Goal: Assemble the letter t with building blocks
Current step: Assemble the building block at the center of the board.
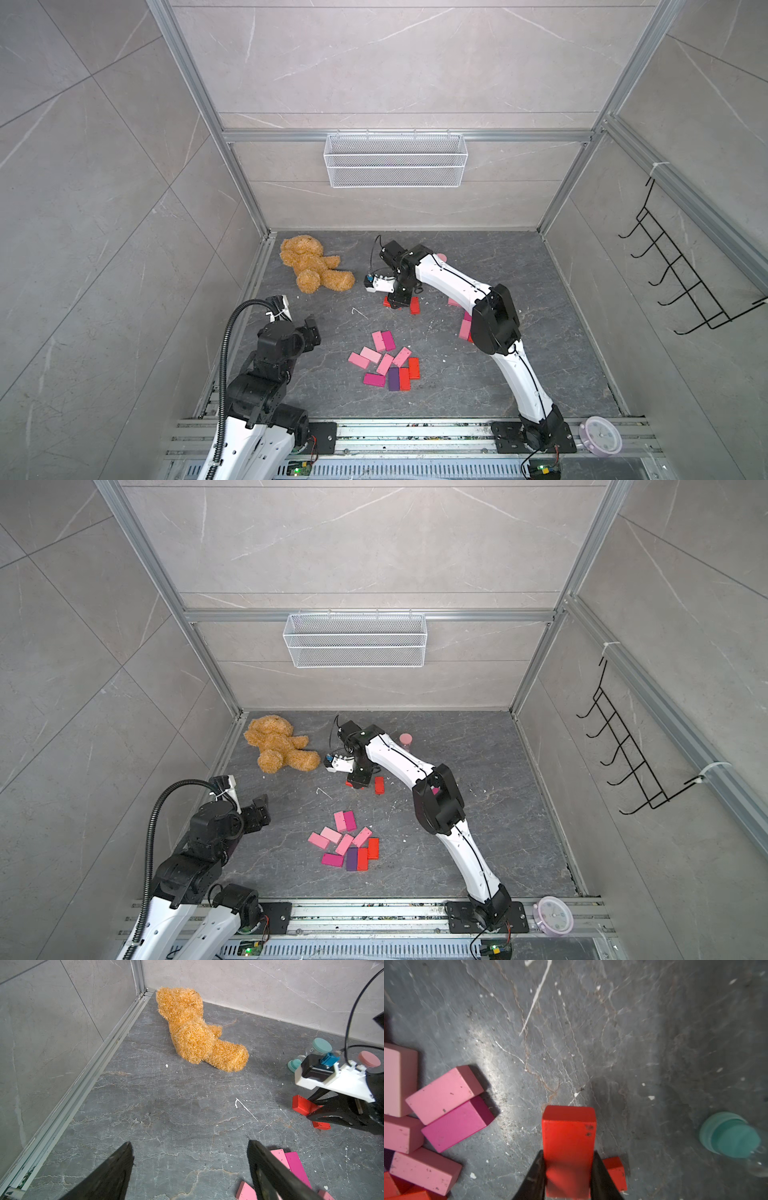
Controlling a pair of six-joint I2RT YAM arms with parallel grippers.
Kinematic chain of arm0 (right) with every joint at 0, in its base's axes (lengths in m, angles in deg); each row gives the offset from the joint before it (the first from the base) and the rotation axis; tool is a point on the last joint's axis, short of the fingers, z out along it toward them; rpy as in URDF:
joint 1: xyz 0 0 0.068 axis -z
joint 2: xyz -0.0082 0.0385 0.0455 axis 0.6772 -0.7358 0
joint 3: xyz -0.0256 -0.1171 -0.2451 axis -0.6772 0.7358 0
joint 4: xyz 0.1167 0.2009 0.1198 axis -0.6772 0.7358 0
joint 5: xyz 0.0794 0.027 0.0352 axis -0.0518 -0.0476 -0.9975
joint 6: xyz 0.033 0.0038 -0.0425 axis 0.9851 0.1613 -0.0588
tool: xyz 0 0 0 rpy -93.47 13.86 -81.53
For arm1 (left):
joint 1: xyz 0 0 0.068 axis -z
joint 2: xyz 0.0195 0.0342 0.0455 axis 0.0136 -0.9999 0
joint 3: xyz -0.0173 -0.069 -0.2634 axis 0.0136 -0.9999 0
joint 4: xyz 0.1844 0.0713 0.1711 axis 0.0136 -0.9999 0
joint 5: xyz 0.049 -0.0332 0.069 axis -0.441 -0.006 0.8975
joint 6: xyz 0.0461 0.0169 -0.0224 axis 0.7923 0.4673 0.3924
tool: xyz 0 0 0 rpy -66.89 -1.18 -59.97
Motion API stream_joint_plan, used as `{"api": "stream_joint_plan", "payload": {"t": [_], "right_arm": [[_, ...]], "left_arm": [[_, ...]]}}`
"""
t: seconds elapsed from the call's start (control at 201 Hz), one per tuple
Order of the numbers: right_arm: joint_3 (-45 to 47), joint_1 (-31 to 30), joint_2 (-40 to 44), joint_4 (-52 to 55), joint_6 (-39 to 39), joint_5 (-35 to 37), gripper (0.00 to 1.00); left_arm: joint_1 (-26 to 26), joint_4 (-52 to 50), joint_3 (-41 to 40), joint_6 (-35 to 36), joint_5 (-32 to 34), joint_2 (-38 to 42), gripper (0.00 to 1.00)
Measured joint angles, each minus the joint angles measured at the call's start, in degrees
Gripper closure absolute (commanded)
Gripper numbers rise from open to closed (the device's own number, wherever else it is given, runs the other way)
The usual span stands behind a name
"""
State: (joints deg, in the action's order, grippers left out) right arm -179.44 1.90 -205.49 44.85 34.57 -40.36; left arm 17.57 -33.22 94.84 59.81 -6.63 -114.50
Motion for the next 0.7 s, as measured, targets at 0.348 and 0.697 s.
{"api": "stream_joint_plan", "payload": {"t": [0.348, 0.697], "right_arm": [[1.16, 0.0, -1.33, -0.04, -3.91, 6.34, 1.0], [1.49, 0.0, -3.72, -0.28, -5.35, 8.04, 1.0]], "left_arm": [[0.0, 0.0, 0.0, 0.02, -0.02, -0.76, 0.12], [0.0, 0.0, 0.0, 0.02, -0.02, -0.85, 0.12]]}}
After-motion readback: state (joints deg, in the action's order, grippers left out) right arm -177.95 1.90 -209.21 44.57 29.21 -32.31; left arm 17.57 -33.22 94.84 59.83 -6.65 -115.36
